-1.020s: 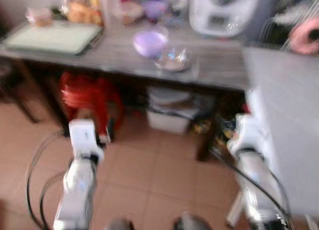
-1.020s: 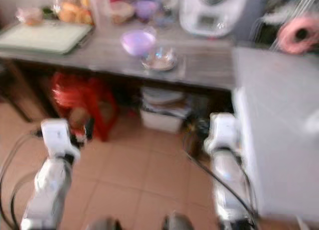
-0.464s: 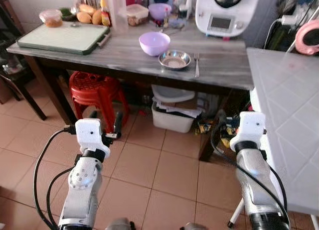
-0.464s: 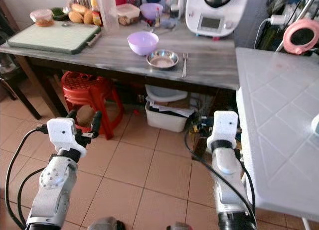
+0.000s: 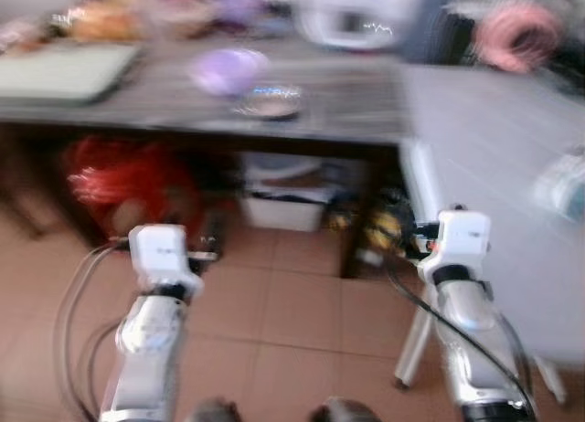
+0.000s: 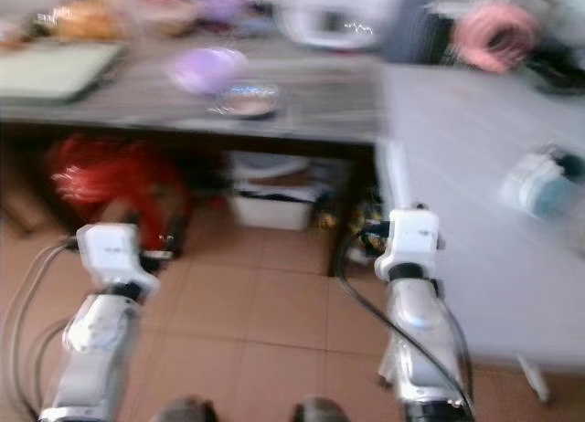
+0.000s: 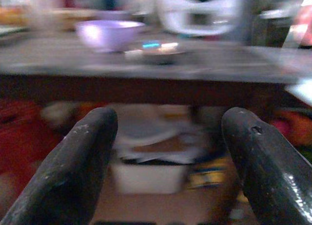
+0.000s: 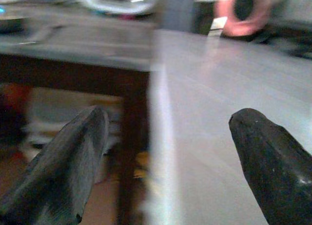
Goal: Setting the table
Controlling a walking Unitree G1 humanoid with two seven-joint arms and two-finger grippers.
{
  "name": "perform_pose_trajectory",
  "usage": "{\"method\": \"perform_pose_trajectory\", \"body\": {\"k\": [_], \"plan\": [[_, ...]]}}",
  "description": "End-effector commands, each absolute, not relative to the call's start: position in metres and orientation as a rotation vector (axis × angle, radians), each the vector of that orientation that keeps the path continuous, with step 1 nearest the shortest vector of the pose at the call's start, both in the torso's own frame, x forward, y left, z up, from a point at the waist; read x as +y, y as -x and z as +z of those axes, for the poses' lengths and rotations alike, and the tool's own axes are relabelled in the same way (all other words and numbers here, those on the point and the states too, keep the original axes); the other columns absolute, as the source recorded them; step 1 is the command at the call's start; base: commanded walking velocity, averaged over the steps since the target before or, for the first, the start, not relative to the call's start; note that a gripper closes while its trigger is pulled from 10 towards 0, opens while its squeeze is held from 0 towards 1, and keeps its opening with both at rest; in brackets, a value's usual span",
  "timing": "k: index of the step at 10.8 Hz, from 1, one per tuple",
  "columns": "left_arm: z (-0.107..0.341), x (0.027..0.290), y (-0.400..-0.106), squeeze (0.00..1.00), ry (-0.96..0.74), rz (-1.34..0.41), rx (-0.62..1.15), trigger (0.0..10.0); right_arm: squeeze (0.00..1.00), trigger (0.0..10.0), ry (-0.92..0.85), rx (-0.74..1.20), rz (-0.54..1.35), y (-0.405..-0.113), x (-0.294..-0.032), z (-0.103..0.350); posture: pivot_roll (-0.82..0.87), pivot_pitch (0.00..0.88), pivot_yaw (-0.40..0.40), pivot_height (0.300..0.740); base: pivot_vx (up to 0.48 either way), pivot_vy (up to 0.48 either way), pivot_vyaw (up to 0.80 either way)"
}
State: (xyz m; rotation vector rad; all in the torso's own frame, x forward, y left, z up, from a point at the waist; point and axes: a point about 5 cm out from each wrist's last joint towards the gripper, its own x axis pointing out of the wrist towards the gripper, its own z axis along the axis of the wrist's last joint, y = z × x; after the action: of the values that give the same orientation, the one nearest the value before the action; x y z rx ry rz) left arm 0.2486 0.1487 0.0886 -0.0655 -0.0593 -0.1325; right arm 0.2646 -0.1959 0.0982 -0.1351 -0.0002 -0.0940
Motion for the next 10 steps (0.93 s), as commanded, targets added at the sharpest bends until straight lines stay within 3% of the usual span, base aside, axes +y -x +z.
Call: {"method": "perform_pose_trajectory", "body": {"k": [1,2,4,5,6,8,10], "plan": [[0.093,0.154,-0.251,0.0,0.053,-0.125,-0.073,10.0,0.81,10.0,0.136,-0.044,-0.091,-0.267,-0.194,0.108,-0.05,0.021,0.001,0.74,0.0,-0.375,-0.76],[0.095,0.153,-0.252,0.0,0.06,-0.127,-0.079,10.0,1.0,10.0,0.129,-0.055,-0.083,-0.269,-0.194,0.111,-0.05,0.025,-0.002,0.74,0.0,-0.375,-0.62],[0.095,0.153,-0.25,0.0,0.058,-0.127,-0.079,10.0,1.0,10.0,0.146,-0.085,-0.065,-0.272,-0.192,0.117,-0.05,0.033,-0.001,0.74,0.0,-0.377,0.0],[0.096,0.153,-0.25,0.0,0.055,-0.126,-0.079,10.0,0.27,10.0,0.143,-0.094,-0.042,-0.274,-0.189,0.12,-0.04,0.039,0.002,0.74,0.0,-0.371,0.0],[0.096,0.153,-0.25,0.0,0.048,-0.126,-0.08,10.0,0.0,10.0,0.144,-0.103,-0.031,-0.276,-0.187,0.123,-0.04,0.041,0.005,0.74,0.0,-0.428,0.0],[0.097,0.155,-0.25,0.0,0.025,-0.123,-0.073,10.0,0.0,10.0,0.128,-0.132,-0.01,-0.283,-0.183,0.131,-0.04,0.044,0.011,0.74,0.338,-0.334,0.0],[0.098,0.153,-0.249,0.0,0.005,-0.134,-0.071,10.0,0.0,10.0,0.12,-0.139,-0.002,-0.284,-0.181,0.132,-0.03,0.051,0.017,0.74,0.439,0.0,0.0]]}}
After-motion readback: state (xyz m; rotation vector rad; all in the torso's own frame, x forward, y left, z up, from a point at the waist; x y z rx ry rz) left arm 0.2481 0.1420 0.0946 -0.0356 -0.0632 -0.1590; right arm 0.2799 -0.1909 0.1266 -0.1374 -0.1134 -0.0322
